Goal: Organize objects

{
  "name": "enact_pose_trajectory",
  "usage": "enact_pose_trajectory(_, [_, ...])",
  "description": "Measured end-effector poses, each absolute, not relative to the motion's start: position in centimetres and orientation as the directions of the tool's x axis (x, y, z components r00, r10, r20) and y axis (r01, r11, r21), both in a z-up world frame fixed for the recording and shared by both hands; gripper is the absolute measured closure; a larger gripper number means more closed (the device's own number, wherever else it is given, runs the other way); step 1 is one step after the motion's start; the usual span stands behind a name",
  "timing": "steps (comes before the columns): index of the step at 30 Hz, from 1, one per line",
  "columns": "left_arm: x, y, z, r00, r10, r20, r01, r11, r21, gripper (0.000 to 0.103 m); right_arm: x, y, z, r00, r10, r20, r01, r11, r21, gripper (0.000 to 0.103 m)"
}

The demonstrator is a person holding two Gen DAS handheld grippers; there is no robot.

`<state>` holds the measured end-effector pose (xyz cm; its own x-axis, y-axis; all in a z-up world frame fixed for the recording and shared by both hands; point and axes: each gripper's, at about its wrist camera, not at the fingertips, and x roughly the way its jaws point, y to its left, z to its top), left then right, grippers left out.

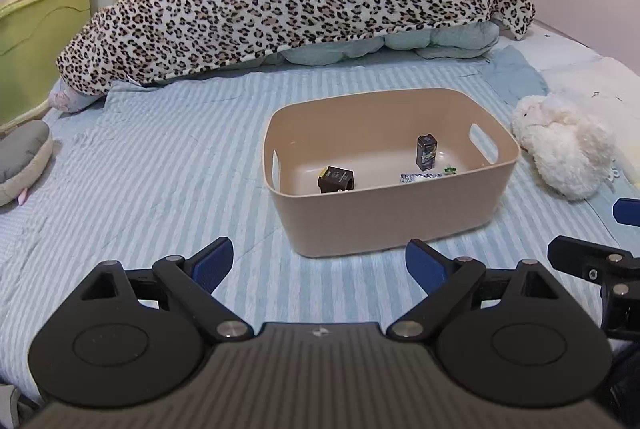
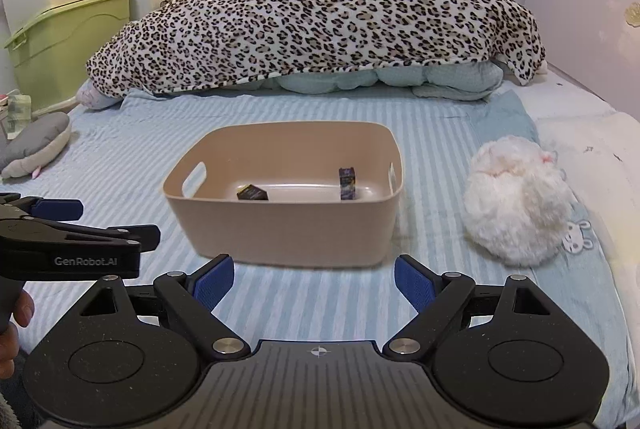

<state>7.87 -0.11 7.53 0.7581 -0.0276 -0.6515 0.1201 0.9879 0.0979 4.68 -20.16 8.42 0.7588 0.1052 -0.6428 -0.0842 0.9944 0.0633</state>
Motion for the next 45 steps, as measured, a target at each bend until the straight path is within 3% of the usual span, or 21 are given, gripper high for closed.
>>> enact_pose_trajectory(19, [-1.2, 1.8, 8.3, 0.780, -0.079, -0.620, 0.114, 0.993, 0.017, 0.010, -3.2, -21.3, 9.3, 0.778, 0.133, -0.614, -0.076, 0.990, 0.117, 0.014])
enact_pose_trajectory(45, [-6.2, -0.5, 8.4, 0.793, -0.104, -0.600, 0.151, 0.988, 0.028, 0.010, -7.3, -20.9, 10.2, 0.787, 0.164, -0.594, -0.097, 0.985, 0.142, 0.013])
